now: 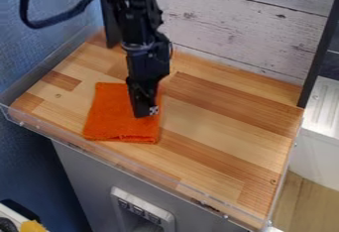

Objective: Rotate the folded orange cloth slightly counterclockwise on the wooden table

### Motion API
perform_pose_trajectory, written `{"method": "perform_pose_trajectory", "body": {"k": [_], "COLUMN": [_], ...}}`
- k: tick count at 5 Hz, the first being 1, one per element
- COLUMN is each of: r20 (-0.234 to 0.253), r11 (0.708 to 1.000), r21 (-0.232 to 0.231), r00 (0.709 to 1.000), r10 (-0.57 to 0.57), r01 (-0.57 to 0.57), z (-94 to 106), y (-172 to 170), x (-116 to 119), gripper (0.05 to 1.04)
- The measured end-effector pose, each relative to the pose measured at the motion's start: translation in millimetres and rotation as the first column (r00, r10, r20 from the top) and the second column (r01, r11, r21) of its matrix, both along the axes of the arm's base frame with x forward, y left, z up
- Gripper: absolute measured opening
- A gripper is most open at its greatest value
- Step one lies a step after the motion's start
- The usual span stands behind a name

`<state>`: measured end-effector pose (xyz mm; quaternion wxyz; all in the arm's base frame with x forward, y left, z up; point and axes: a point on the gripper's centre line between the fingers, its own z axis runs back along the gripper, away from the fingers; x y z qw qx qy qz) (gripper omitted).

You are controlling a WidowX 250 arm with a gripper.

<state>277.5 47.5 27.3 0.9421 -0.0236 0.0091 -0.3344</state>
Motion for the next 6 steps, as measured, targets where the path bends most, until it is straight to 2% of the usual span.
{"method": "perform_pose_trajectory", "body": {"k": [2,4,6], "r20": [-0.022,-0.030,0.031], "r11": [1.000,0.985,0.923], "r21": [0.030,0.074,0.113], "r00": [1.000,0.987,0.930], "r10": [-0.005,0.158,0.367], "r01": [0.006,-0.155,-0.368], "z": [-13.0,-11.3,-1.4], "y": [1.0,-3.0,-12.2], "x": [-1.9,-0.6,15.8], "gripper": [0.058,0.058,0.058]}}
